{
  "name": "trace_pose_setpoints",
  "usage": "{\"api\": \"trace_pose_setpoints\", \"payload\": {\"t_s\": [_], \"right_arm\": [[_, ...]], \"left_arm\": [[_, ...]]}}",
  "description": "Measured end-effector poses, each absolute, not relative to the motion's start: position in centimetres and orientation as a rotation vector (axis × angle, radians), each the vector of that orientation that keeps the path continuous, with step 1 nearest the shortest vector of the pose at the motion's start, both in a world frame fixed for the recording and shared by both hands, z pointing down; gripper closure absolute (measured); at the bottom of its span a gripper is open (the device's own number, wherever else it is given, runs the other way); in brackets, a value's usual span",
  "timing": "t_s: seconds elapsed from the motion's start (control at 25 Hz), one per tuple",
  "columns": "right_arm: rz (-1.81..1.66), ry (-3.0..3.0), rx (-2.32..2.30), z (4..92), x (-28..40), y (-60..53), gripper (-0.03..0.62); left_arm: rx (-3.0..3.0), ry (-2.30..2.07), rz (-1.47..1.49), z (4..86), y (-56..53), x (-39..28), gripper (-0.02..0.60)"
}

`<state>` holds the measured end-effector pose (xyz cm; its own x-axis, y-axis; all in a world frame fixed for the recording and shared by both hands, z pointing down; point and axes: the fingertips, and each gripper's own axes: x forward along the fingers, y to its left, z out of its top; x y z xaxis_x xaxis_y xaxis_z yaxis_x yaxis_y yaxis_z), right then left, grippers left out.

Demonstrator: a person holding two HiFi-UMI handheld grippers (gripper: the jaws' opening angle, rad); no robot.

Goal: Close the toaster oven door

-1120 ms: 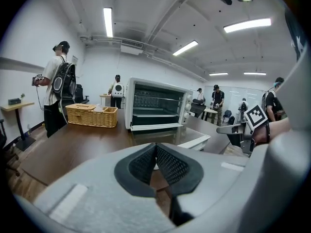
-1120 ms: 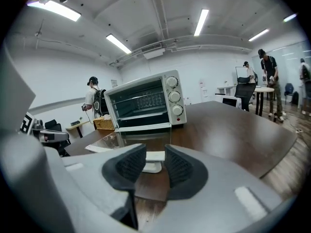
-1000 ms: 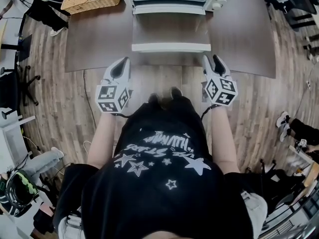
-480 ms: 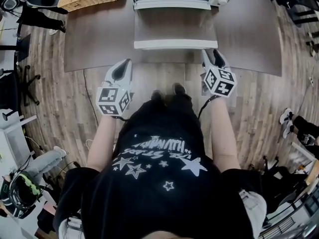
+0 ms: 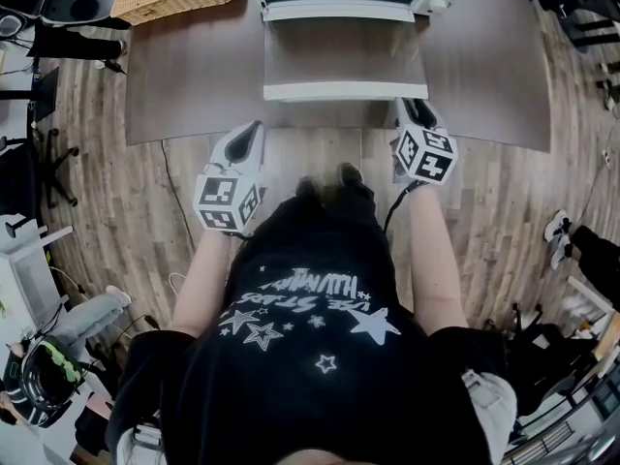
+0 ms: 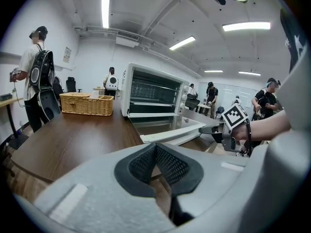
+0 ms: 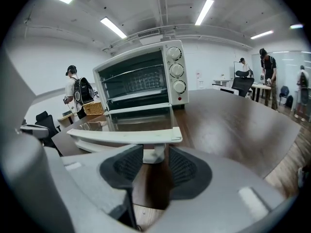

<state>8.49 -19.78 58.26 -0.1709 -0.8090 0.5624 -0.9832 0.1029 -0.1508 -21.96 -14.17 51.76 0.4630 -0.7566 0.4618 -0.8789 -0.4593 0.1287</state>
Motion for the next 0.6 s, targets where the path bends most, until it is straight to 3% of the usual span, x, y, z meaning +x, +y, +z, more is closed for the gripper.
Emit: {"api": "trace_pose_setpoints", "payload": {"t_s": [0.32, 0.6], "right_arm": [[0.698, -2.023, 1.759, 58.68, 8.67, -20.57, 0.477], [0.701, -2.012, 1.761, 58.67, 8.69, -20.47, 0.484]], "left_arm": [[2.360, -1.365, 0.483, 52.01, -14.20, -21.38, 0.571], [2.369, -1.374, 0.470, 51.55, -15.07, -21.66, 0.570]]}}
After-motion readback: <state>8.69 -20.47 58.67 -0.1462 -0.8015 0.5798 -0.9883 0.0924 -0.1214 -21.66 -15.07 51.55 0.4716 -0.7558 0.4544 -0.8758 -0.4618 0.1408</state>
